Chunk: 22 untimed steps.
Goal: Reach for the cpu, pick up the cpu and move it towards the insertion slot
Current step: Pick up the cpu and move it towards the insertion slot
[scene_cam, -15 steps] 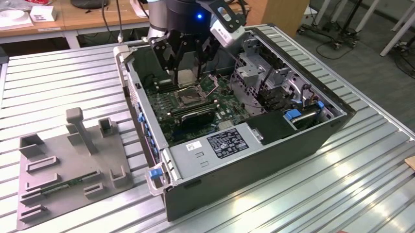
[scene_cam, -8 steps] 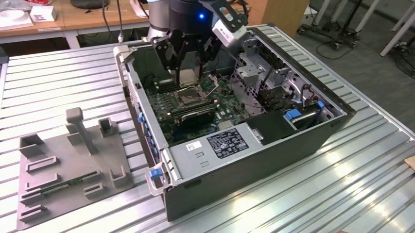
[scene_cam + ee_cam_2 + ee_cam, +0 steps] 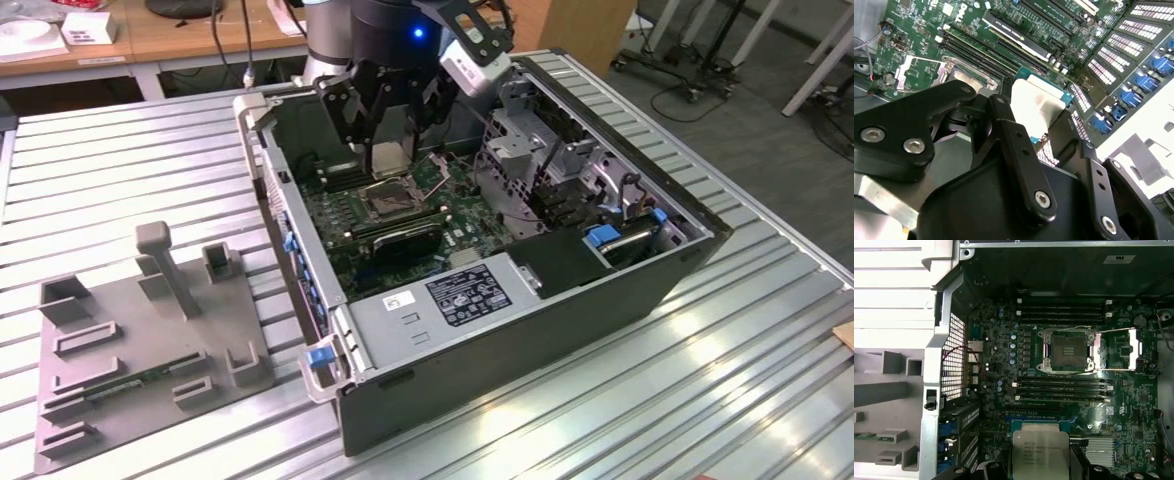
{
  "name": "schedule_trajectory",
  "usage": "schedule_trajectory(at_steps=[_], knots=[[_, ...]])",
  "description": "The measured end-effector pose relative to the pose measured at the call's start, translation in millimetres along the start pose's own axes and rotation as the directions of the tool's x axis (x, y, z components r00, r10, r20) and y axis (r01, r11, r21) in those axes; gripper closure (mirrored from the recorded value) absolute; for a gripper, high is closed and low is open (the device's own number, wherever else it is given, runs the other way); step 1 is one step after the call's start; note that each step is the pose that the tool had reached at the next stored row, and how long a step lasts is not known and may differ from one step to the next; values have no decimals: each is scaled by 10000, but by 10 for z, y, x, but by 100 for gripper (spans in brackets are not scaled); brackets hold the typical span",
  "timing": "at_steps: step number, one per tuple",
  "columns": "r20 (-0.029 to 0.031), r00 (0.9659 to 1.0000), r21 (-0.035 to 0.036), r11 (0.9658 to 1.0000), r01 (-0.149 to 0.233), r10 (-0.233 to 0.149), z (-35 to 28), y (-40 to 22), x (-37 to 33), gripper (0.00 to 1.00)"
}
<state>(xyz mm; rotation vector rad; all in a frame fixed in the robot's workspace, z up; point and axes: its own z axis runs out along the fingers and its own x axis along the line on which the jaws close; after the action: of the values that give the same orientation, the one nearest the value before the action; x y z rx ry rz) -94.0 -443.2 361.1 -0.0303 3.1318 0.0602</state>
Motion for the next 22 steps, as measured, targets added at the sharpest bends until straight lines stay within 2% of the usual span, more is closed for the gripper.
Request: schedule_trajectory(at_steps=[12,22], knots=[[0,10000,0,10000,1,-1,1,-1,-49,46],[0,10000,0,10000,0,0,2,-4,-184,46]])
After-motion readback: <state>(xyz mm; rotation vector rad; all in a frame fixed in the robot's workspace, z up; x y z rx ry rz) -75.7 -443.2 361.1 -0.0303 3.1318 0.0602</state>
